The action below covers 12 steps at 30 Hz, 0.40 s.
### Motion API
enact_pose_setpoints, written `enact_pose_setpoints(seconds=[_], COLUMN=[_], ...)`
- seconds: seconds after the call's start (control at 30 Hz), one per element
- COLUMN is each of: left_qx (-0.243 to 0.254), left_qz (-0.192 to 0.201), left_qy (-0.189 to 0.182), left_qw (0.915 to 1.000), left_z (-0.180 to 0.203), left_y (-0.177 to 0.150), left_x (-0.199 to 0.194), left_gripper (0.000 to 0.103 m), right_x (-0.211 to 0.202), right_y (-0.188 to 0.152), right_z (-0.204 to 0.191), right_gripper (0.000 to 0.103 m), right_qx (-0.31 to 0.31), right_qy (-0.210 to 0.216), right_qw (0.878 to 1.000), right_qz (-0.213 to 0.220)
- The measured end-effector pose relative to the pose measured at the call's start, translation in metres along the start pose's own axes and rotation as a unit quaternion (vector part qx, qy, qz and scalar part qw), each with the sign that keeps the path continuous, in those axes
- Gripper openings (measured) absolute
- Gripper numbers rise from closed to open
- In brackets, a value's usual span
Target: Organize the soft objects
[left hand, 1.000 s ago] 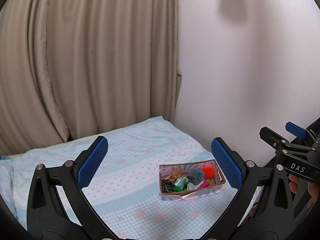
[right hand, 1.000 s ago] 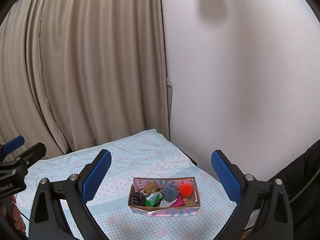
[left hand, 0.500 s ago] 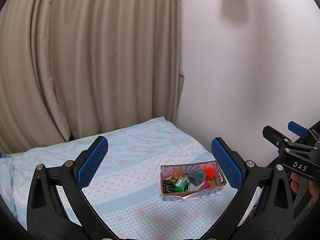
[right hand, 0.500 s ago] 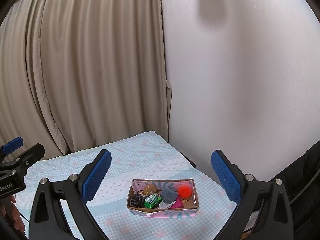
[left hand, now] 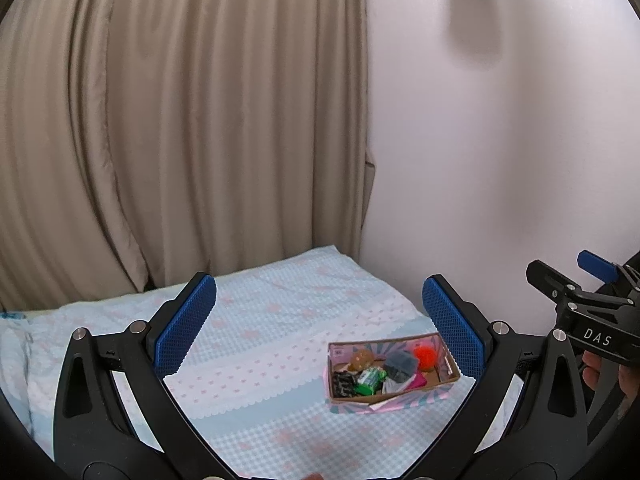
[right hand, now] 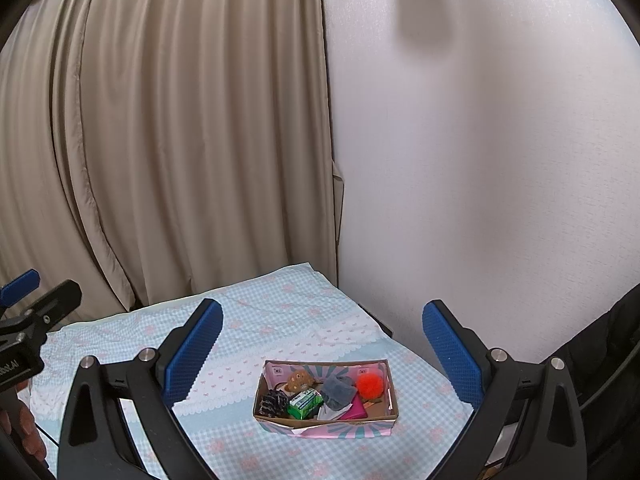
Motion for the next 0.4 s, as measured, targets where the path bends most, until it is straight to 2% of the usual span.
enact_pose_setpoints(seconds=[0.17,0.4], left_qx=[0.022,0.020], left_qz=[0.018,0.021], left_qy=[0.014,0.008], left_qw=[0.9995,0.9995], left_z=[0.006,0.008], left_y=[0.004,0.001], left_x=[-0.003,0.007], left_gripper=[0.103,0.103], right_x=[0.006,0.015], right_y=[0.004,0.003], right_z=[0.000,0.000], right_gripper=[0.100,0.100], right_qx=[0.000,0.004], right_qy=[0.001,0.001], right_qw=[1.000,1.000], right_qz=[0.001,-0.003])
Point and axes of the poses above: each gripper's, at about its wrist camera, not at the fingertips, and x roughly the way its jaws point, z to its right, y to its top, the point moved 7 cm from there along x, roughly the way its jaws point, and after that the axes turned 4 degrees about -y, right-handed, at the moved point
